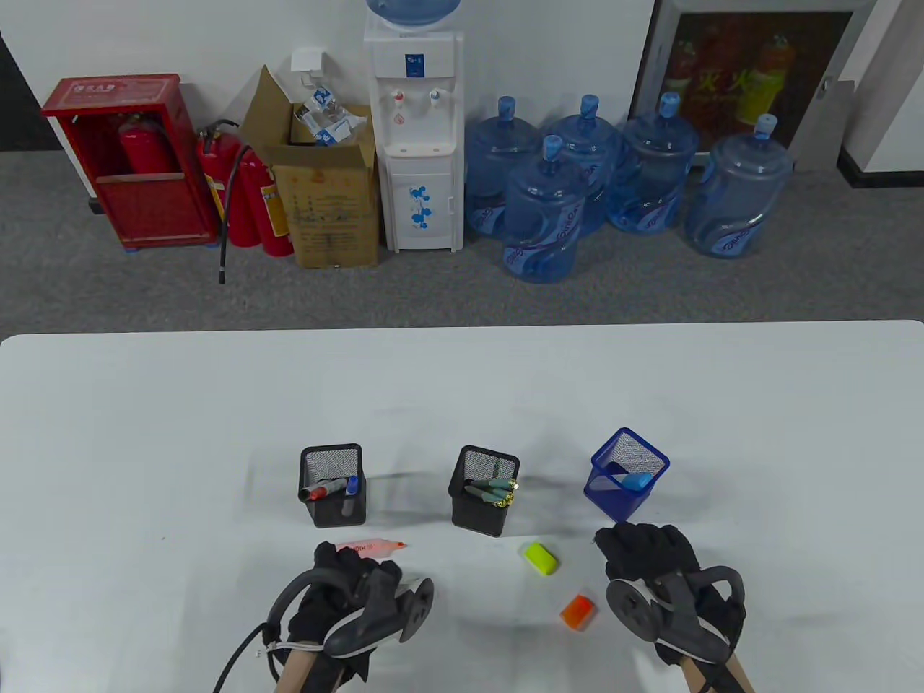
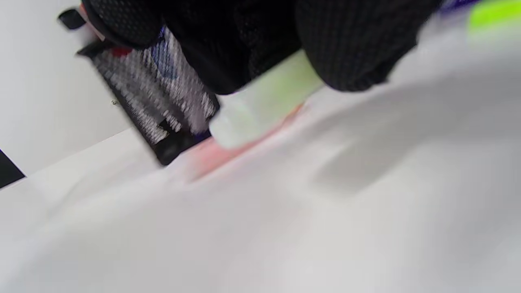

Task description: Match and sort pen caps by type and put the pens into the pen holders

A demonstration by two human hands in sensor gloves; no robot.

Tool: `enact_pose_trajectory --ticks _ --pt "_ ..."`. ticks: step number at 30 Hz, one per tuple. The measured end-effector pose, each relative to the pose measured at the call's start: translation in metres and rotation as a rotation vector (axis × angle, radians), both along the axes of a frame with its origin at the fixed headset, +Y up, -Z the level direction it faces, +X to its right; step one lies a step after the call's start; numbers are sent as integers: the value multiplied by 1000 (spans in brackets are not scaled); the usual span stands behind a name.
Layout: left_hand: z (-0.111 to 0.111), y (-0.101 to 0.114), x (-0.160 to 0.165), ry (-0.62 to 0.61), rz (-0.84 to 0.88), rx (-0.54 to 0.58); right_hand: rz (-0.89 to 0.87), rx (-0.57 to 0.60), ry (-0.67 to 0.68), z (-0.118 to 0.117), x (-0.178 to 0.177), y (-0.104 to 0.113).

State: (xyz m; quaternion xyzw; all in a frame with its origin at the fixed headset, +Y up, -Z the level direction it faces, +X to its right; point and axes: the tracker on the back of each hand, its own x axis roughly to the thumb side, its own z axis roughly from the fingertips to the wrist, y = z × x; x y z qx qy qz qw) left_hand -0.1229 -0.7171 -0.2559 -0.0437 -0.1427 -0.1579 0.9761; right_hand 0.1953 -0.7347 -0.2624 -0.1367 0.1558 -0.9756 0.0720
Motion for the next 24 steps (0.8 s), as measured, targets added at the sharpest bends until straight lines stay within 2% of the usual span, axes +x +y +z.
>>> enact_pose_trajectory --ticks 4,9,11,12,16,20,24 --pt "2 6 21 -27 173 51 0 -10 -2 1 0 0" --pt "5 -19 28 -49 279 86 0 -22 0 0 -2 -1" --pt "3 -19 27 -37 213 76 -8 -32 11 0 -6 -1" --pt "3 -17 25 -37 215 118 -6 -26 18 -1 -9 1" --pt "5 -13 22 -43 293 129 63 -35 59 -5 -24 8" --pt "7 -14 20 -57 236 152 175 -162 72 -16 -55 12" --pt "7 -14 13 -40 274 138 180 -209 51 -28 -83 12"
